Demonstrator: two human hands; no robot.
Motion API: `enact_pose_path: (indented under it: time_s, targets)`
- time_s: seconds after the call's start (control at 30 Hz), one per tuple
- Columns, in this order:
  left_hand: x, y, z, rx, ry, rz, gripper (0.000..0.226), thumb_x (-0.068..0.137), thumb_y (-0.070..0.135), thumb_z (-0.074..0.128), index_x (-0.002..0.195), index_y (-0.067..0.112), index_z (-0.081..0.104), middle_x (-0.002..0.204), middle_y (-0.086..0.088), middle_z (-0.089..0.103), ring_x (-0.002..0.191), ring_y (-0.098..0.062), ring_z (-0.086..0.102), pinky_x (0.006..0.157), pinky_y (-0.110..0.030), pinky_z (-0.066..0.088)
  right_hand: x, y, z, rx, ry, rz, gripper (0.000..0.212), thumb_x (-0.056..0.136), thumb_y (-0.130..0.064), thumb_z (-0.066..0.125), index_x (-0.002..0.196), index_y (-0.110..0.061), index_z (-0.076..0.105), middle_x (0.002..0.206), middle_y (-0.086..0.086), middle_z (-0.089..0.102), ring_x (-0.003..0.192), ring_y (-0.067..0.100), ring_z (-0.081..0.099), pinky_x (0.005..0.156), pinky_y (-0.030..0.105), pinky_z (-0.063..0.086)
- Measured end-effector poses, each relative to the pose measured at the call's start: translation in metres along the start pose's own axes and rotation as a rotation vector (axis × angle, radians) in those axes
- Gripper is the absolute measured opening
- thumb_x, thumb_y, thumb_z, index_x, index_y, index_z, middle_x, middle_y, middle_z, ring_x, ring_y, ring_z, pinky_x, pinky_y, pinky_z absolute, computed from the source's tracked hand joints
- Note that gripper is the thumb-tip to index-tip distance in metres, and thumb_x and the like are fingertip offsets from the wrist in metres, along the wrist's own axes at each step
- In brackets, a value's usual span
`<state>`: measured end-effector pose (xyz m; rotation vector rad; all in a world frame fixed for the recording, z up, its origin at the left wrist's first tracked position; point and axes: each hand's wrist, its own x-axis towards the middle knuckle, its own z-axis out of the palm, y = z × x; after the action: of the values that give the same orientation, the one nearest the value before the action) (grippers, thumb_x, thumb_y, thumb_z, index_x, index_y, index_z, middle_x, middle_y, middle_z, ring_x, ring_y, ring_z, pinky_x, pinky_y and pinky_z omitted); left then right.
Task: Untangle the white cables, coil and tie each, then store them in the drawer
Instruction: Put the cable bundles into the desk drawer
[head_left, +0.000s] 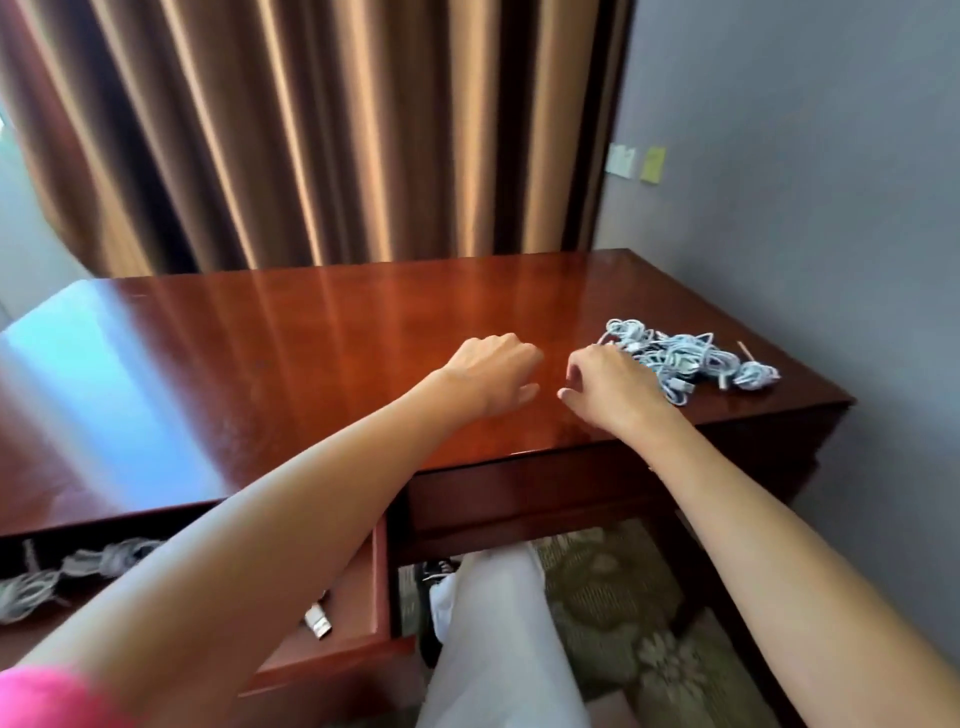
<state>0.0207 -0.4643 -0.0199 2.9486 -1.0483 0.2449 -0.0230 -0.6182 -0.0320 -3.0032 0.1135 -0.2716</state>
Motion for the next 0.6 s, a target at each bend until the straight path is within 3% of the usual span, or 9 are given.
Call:
enact_pose_path:
  time_s: [0.2, 0.37, 0.6]
  targets:
    - [0.077, 0.04, 0.024, -0.082, -0.038, 0.069, 0.055, 0.095, 0.036, 0.06, 0.142, 0.016, 0.04, 0.139, -0.01, 0.047, 0.126, -0.035, 0.05, 0.094, -0.046, 0.045, 0.009, 0.067, 0.007, -0.096, 0.039, 0.161, 0.053, 0.09, -0.039, 0.072, 0.133, -0.014, 0.053, 0.137, 0.013, 0.048, 0.133, 0.033, 0.043, 0.1, 0.044, 0.045]
    - [0.127, 0.056, 0.047, -0.183, -0.061, 0.057, 0.073, 0.092, 0.03, 0.066, 0.152, 0.018, 0.027, 0.151, -0.011, 0.036, 0.13, -0.039, 0.044, 0.104, -0.053, 0.042, 0.018, 0.093, 0.019, -0.114, 0.072, 0.207, 0.047, 0.094, -0.042, 0.066, 0.131, -0.016, 0.056, 0.134, 0.01, 0.052, 0.129, 0.031, 0.05, 0.102, 0.043, 0.042]
    - [0.149, 0.053, 0.076, -0.426, 0.067, -0.014, 0.039, 0.09, 0.025, 0.072, 0.122, 0.009, 0.058, 0.127, -0.011, 0.055, 0.119, -0.033, 0.053, 0.098, -0.045, 0.044, 0.027, 0.101, 0.021, -0.131, 0.094, 0.174, 0.035, 0.098, -0.036, 0.063, 0.125, -0.014, 0.059, 0.125, 0.009, 0.059, 0.117, 0.031, 0.061, 0.094, 0.041, 0.046]
